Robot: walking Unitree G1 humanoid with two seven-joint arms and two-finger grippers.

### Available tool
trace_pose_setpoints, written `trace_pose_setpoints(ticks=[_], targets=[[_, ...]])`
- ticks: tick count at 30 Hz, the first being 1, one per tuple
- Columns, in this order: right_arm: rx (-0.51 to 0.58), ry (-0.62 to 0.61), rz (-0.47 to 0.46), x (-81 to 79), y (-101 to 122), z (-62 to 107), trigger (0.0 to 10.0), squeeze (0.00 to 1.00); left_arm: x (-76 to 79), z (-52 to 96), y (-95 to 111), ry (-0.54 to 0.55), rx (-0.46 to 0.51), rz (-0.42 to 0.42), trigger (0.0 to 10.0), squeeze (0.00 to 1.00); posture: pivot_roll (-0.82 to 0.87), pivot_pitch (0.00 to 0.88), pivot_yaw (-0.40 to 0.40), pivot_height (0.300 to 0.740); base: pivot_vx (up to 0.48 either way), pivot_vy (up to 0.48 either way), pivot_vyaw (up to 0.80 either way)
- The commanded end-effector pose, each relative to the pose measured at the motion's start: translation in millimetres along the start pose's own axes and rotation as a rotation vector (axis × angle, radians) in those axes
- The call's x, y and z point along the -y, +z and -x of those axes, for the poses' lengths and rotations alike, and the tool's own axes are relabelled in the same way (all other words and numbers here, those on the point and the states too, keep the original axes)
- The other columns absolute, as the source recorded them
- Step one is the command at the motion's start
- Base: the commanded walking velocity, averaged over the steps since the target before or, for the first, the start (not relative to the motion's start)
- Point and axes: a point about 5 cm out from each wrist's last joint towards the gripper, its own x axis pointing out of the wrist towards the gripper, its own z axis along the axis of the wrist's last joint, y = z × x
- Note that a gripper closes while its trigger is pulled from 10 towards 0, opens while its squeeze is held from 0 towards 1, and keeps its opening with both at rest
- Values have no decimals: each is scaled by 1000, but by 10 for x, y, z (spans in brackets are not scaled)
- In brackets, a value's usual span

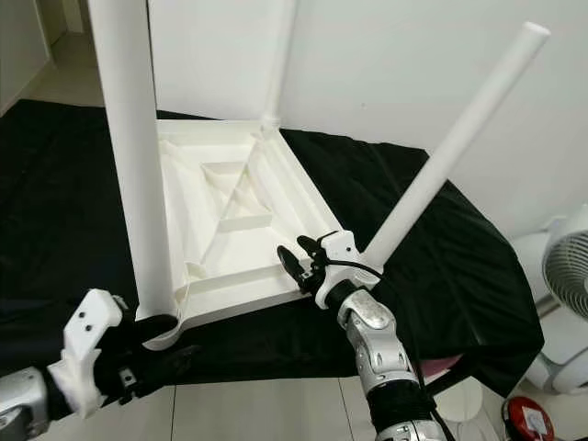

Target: Building children table

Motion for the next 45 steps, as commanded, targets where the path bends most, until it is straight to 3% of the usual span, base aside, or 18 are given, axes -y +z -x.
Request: trace_pose_setpoints(ticks=[1,5,8,13,16,19,24,27,28,32,34,36,40,45], targets=[[-5,-4,14,53,5,6,10000,0,-31,64,5,19,-23,-15,10000,0,136,0,-202,740,0,0,0],[-1,2,16,45,15,-25,10000,0,-110,179,-28,58,-62,-25,10000,0,149,0,-206,740,0,0,0],[3,15,7,-1,6,-76,10000,0,-417,414,-49,238,-89,-57,10000,0,163,0,-210,740,0,0,0],[0,17,6,-16,-16,-64,10000,0,-594,508,-34,360,-77,-58,10000,0,157,0,-208,740,0,0,0],[-5,7,5,-3,-42,-39,10000,0,-810,611,29,503,-33,-89,10000,0,148,0,-208,740,0,0,0],[-11,-5,5,5,-57,-27,10000,0,-897,609,84,554,0,-115,10000,0,148,0,-208,740,0,0,0],[-60,-102,38,67,-141,8,10000,0,-1122,507,254,649,91,-160,10000,0,139,0,-209,740,0,0,0],[-140,-247,90,181,-242,52,10000,0,-1251,352,412,669,159,-195,10000,0,123,0,-200,740,0,0,0],[-140,-247,90,181,-242,52,10000,0,-1251,352,412,669,159,-195,10000,0,123,0,-200,740,0,0,0],[-146,-382,83,266,-277,152,10000,0,-1233,14,592,568,229,-235,10000,0,103,0,-179,740,0,0,0],[-146,-400,79,274,-284,170,10000,0,-1227,-27,612,555,239,-237,10000,0,103,0,-179,740,0,0,0],[-155,-461,68,280,-328,248,10000,0,-1243,-159,707,539,279,-246,10000,0,89,0,-168,740,0,0,0],[-165,-495,63,283,-360,290,10000,0,-1241,-222,774,518,312,-258,10000,0,83,0,-165,740,0,0,0],[-188,-588,75,245,-442,427,10000,0,-1073,-487,995,302,396,-289,10000,0,57,0,-147,740,0,0,0]])
